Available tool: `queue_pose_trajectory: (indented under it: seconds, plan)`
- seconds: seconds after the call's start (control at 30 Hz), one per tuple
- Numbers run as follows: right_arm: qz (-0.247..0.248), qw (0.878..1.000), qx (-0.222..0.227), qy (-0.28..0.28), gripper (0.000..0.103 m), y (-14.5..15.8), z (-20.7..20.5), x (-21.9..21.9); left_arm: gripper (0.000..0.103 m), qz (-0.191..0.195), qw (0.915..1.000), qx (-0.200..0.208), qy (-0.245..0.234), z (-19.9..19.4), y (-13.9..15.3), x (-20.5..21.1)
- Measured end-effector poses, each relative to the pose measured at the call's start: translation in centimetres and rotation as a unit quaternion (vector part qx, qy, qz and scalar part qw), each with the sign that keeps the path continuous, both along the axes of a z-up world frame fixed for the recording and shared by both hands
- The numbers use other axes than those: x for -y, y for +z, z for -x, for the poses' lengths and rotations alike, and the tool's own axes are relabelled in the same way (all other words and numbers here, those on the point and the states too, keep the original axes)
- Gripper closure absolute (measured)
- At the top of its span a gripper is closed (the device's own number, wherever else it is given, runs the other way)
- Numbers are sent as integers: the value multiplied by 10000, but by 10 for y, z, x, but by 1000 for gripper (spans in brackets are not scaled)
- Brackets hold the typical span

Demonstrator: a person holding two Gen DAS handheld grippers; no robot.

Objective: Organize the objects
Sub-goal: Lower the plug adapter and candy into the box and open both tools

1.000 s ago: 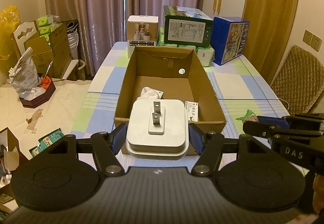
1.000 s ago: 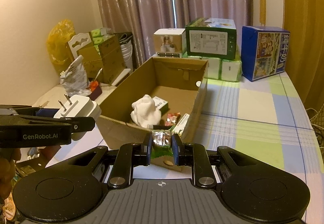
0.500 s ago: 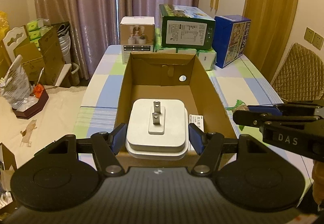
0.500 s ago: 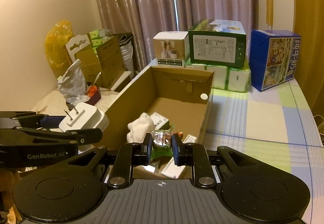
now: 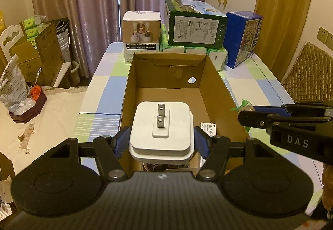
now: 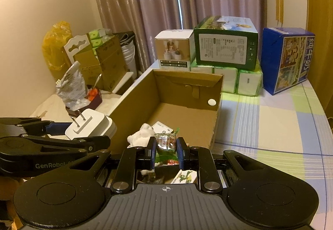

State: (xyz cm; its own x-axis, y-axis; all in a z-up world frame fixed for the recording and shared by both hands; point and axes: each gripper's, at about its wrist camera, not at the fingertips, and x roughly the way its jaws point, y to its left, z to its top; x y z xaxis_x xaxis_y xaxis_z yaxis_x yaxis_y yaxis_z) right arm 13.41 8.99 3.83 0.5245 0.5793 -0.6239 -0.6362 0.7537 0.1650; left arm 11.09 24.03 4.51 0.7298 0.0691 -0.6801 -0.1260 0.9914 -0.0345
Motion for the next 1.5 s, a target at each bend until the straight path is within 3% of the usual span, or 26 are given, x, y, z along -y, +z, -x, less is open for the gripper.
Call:
queue_pose_trajectory:
  seconds: [0.83, 1.5]
  plan:
    - [-10, 9990, -408, -172, 86, -17, -47, -11, 42, -208, 9991, -245, -284, -53, -15, -9]
    - [-12, 9987, -481, -182, 86, -25, -62, -18, 42, -236, 9983, -367, -378, -81, -30, -11]
